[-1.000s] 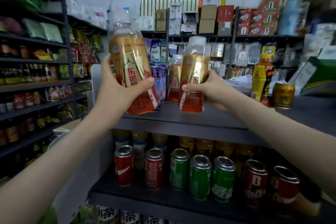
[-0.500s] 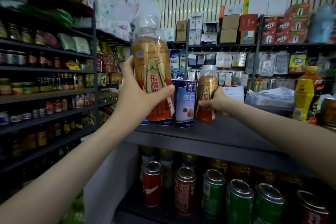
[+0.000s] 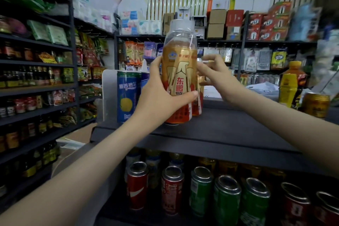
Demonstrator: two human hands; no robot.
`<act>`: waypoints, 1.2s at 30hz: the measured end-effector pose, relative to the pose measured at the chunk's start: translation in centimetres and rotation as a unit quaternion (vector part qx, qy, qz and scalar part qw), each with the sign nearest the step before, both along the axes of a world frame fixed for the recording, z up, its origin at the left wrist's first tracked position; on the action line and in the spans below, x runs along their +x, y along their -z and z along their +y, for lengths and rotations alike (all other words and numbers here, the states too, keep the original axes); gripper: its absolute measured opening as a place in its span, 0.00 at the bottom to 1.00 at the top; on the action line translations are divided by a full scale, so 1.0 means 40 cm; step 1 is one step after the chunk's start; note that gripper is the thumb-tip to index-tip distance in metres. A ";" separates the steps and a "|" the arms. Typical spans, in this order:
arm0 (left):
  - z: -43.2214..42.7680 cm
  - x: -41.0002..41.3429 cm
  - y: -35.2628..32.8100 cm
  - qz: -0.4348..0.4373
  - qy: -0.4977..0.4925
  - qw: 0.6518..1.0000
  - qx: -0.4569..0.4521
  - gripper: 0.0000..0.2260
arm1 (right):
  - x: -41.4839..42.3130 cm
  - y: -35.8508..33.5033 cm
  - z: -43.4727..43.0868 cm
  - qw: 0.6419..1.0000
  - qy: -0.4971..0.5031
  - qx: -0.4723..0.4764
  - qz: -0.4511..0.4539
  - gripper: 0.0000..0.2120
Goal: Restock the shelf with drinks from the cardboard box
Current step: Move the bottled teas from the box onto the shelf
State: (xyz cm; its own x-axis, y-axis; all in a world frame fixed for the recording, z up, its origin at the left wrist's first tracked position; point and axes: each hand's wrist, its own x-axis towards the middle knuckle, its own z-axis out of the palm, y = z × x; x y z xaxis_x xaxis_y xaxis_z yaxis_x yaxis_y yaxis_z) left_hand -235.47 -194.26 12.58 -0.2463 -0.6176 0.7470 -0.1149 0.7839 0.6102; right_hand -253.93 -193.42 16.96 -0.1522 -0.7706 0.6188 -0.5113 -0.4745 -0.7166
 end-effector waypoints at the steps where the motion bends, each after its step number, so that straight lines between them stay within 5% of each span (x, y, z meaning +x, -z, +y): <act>1: 0.005 -0.016 -0.002 -0.008 0.003 1.000 -0.005 0.44 | 0.009 -0.011 0.034 0.995 -0.088 0.046 -0.024 0.24; 4: 0.007 -0.062 -0.006 -0.019 0.009 1.000 -0.018 0.44 | 0.001 -0.012 0.103 0.969 -0.200 0.132 -0.055 0.28; 12: 0.000 -0.123 -0.001 -0.102 0.050 0.992 -0.061 0.46 | -0.024 0.022 0.141 0.981 -0.148 0.127 -0.017 0.18; 15: -0.033 -0.101 -0.008 -0.197 -0.088 0.960 -0.177 0.42 | -0.031 0.048 0.125 0.985 -0.106 0.132 -0.031 0.17; 18: -0.075 -0.049 -0.003 -0.204 -0.247 0.906 -0.276 0.39 | -0.044 0.062 0.089 0.983 -0.063 0.163 -0.051 0.19; 24: -0.156 0.013 0.032 -0.334 -0.269 0.867 -0.254 0.38 | -0.027 0.042 0.040 0.978 -0.046 0.201 0.005 0.11; 29: -0.168 0.013 0.040 -0.323 -0.255 0.874 -0.259 0.39 | -0.018 0.069 -0.006 0.979 -0.025 0.200 -0.040 0.23; 36: -0.170 0.005 0.055 -0.296 -0.244 0.889 -0.248 0.39 | -0.022 0.087 -0.029 0.983 0.062 0.172 -0.004 0.25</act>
